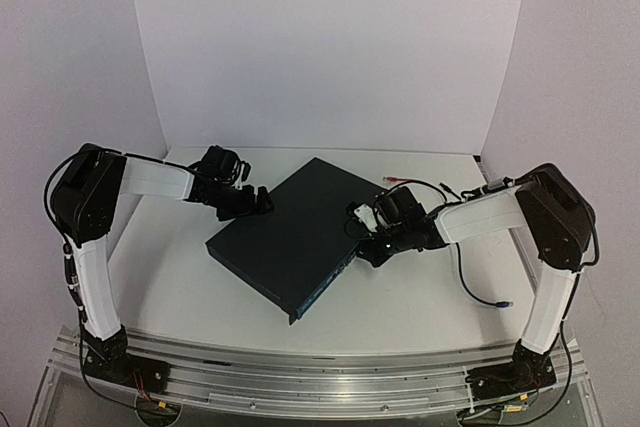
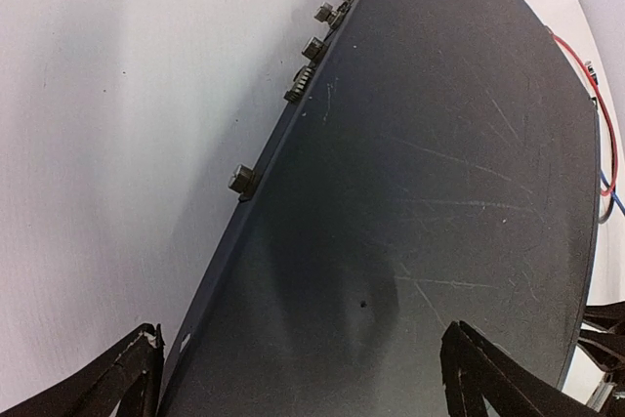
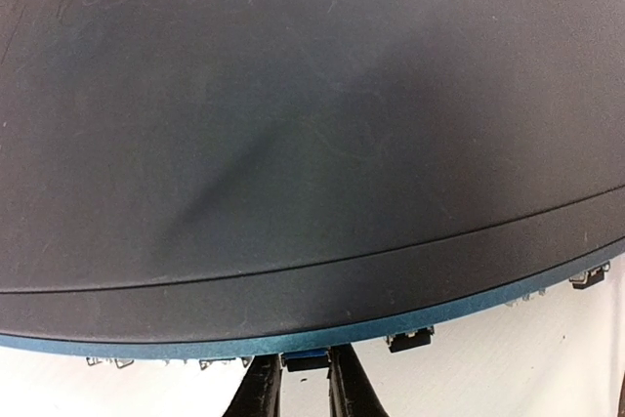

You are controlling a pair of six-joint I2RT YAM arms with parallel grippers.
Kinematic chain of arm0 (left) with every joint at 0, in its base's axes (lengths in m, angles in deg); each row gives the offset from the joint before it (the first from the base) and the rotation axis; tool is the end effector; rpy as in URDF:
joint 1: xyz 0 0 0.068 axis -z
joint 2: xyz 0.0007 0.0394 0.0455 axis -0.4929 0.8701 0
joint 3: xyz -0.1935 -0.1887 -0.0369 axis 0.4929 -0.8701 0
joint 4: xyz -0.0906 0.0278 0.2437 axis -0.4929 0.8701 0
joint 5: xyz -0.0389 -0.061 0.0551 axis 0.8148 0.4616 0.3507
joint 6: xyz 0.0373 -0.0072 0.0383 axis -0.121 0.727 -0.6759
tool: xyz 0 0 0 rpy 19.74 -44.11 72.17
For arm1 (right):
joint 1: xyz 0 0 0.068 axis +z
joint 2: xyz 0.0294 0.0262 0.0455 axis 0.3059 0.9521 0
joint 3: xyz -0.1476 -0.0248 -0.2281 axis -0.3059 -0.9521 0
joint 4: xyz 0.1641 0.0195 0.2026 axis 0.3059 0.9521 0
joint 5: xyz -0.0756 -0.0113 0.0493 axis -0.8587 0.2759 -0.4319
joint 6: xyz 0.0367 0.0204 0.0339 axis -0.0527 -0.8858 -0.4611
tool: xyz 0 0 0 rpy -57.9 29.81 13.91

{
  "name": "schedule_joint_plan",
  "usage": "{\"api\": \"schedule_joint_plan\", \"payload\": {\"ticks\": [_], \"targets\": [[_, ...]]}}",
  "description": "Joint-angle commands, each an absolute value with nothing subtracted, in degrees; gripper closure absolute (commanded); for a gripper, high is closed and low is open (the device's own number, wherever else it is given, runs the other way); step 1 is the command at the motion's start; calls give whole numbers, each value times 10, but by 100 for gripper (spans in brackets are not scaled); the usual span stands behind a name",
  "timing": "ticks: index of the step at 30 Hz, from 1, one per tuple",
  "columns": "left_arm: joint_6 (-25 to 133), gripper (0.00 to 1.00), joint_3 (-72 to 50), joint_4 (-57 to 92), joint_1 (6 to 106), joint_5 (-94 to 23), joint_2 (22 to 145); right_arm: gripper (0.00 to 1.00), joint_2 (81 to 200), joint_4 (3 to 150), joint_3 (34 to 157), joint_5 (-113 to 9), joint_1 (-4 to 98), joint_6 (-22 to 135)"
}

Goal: Pull the plug from the switch port

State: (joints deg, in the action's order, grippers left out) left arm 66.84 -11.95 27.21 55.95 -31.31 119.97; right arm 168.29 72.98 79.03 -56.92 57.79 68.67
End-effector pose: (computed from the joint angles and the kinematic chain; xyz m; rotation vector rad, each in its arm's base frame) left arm 0.3687 -0.1917 0.1624 0.1461 2.4992 -0.6532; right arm 0.2930 0.2477 0.1364 -0.9491 2.2155 0.3309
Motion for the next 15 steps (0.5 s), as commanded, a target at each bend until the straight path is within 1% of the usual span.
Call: {"api": "schedule_joint_plan", "payload": {"ticks": [1, 9, 15], "targets": [[673, 2, -98, 272, 564, -280, 1216, 88, 1656, 690, 819, -563, 588, 688], [667, 2, -99, 277, 565, -282, 1225, 91, 1659, 684, 821, -581, 588, 690], [664, 2, -100, 288, 564, -294, 1234, 97, 1650, 650, 799, -579, 588, 705]]}}
